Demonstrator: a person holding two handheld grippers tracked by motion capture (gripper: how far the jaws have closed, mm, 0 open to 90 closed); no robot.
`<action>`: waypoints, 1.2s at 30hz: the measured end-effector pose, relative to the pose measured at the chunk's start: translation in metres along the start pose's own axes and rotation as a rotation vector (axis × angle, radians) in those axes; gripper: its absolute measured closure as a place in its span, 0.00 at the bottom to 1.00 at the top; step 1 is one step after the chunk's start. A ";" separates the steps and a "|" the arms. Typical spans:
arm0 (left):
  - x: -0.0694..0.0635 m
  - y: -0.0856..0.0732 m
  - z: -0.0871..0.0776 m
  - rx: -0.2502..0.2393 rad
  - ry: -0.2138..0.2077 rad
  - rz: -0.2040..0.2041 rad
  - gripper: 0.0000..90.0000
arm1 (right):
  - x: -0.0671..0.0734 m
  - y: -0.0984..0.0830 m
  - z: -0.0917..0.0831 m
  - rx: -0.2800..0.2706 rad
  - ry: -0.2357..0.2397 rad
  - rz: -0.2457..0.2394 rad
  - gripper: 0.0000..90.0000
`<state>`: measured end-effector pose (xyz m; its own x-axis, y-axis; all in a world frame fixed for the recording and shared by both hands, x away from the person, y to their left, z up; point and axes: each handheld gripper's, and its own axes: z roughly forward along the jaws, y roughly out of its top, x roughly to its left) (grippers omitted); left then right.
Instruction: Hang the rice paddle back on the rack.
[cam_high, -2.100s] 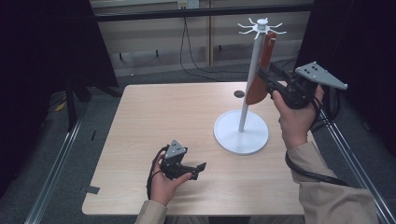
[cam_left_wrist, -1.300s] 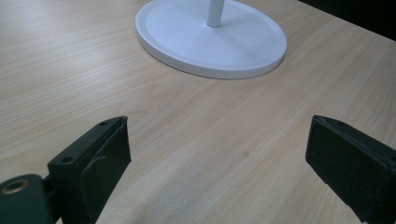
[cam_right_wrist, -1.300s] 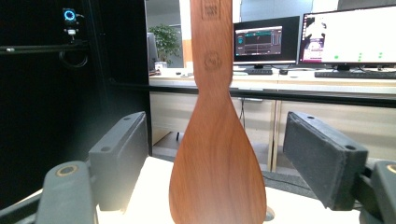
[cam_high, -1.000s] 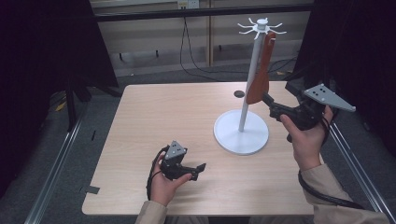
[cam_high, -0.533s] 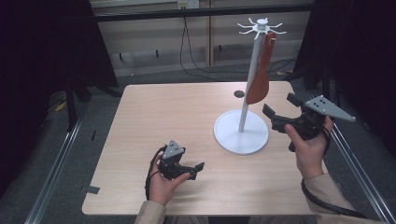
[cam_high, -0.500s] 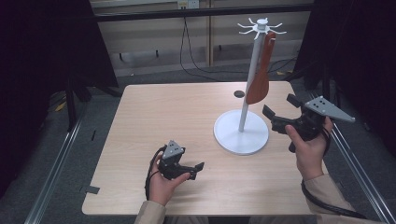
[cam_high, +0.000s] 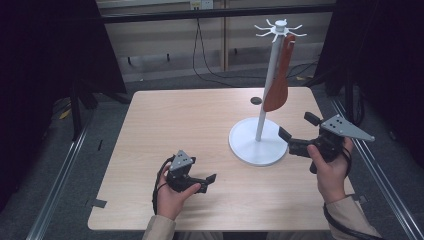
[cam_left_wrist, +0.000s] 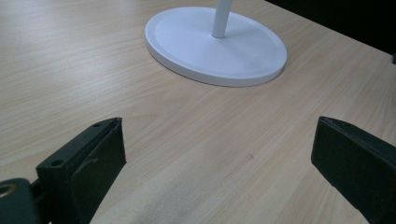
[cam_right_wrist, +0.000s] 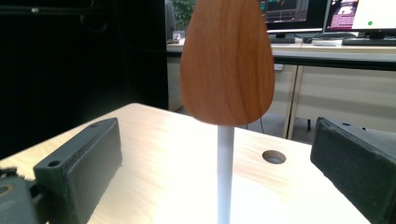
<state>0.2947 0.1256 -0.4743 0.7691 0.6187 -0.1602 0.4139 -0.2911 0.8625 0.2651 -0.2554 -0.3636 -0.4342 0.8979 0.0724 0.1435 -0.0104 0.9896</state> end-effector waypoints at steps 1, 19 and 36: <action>0.000 0.000 0.000 -0.002 0.001 -0.002 0.03 | 0.000 0.000 0.000 0.000 0.000 0.000 0.02; 0.004 -0.004 -0.005 -0.007 -0.012 0.003 0.03 | 0.002 -0.024 -0.013 0.035 0.052 -0.019 0.03; 0.005 -0.005 -0.004 -0.004 -0.019 0.017 0.03 | 0.001 -0.061 -0.024 0.088 0.075 -0.011 0.03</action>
<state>0.2939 0.1332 -0.4773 0.7851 0.5996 -0.1552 0.3992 -0.2984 0.8669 0.2347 -0.2647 -0.4210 -0.5010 0.8623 0.0740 0.2146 0.0410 0.9758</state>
